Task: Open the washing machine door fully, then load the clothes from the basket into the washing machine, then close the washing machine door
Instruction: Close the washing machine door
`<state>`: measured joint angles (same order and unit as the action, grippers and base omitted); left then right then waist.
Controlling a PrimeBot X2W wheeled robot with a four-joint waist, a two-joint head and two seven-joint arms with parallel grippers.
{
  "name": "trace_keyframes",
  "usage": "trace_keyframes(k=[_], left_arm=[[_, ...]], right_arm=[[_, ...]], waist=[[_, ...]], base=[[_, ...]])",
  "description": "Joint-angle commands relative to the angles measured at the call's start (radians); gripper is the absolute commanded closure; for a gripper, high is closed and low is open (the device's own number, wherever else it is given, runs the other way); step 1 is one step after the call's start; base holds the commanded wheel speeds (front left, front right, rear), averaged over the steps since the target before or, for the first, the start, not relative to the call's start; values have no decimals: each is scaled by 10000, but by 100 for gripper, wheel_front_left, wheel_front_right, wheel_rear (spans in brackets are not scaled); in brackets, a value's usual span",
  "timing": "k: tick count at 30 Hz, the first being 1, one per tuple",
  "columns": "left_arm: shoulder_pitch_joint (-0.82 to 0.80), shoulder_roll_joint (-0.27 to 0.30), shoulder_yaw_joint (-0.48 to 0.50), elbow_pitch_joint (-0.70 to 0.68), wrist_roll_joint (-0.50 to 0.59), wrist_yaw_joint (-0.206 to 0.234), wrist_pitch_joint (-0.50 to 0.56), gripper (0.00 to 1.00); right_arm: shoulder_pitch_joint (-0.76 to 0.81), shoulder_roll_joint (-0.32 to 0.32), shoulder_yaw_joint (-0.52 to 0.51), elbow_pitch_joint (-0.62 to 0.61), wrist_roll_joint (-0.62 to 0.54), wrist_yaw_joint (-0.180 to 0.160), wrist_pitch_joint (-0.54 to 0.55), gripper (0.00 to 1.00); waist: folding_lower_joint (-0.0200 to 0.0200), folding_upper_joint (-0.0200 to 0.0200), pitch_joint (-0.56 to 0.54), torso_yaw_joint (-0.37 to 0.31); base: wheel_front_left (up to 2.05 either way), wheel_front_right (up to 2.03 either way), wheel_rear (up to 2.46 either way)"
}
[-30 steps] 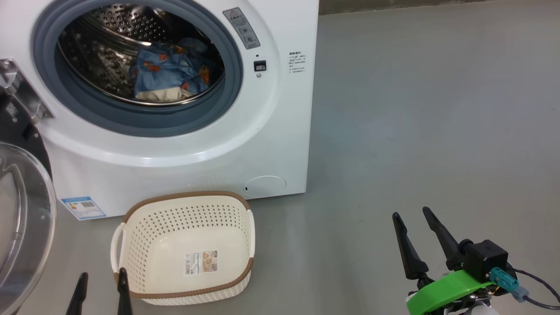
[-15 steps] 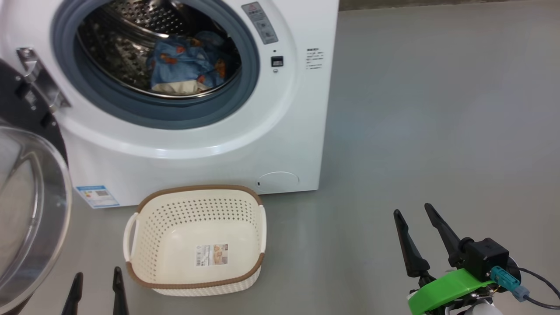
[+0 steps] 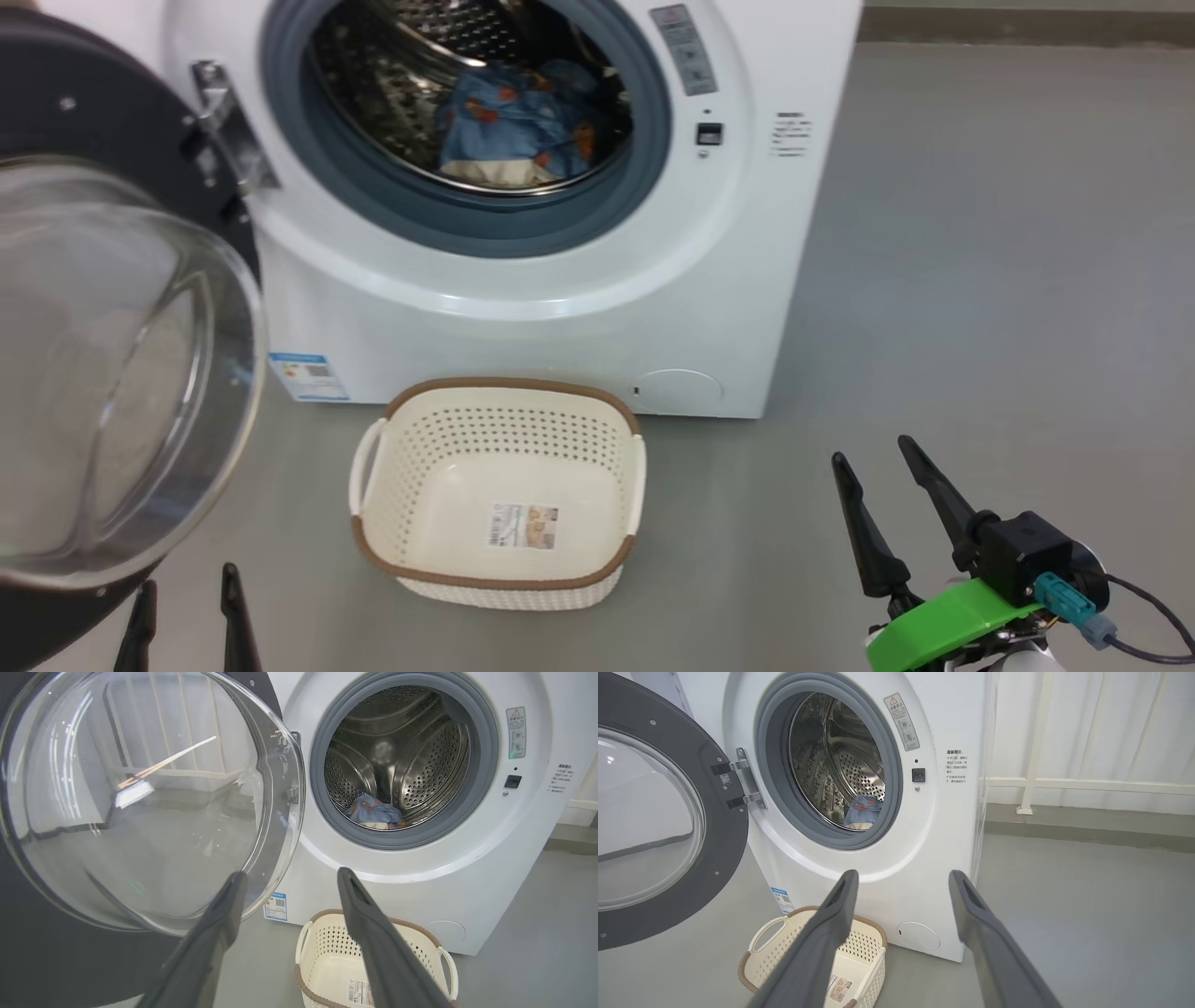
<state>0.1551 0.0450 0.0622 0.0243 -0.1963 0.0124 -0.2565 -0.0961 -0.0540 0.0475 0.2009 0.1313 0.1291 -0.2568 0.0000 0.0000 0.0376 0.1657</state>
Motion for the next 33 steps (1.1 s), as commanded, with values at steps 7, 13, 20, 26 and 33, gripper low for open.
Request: trace_keyframes(k=[7, 13, 20, 26, 33], left_arm=[[-40, 53, 213, -265, -240, 341, -53, 0], [158, 53, 78, -260, -339, 551, -53, 0], [329, 53, 93, -221, -368, 698, -53, 0], [414, 53, 132, -160, -353, 810, -53, 0], [539, 53, 202, -322, -519, 1150, -53, 0]], right_arm=[[79, 38, 311, -268, -156, 16, -49, 0], [160, 38, 402, -184, -135, 16, -49, 0], [166, 38, 513, -137, -2, 16, -49, 0], [162, 38, 625, -99, 105, 16, -49, 0], [-78, 38, 901, 12, 65, 16, -49, 0]], waist=[[0, 0, -264, 1376], [0, 0, -491, 2307], [0, 0, -591, 2915], [0, 0, -635, 3287], [0, 0, -455, 3425]], base=[[0, 0, 0], [0, 0, 0], [0, 0, 0], [0, 0, 0], [0, 0, 0]])
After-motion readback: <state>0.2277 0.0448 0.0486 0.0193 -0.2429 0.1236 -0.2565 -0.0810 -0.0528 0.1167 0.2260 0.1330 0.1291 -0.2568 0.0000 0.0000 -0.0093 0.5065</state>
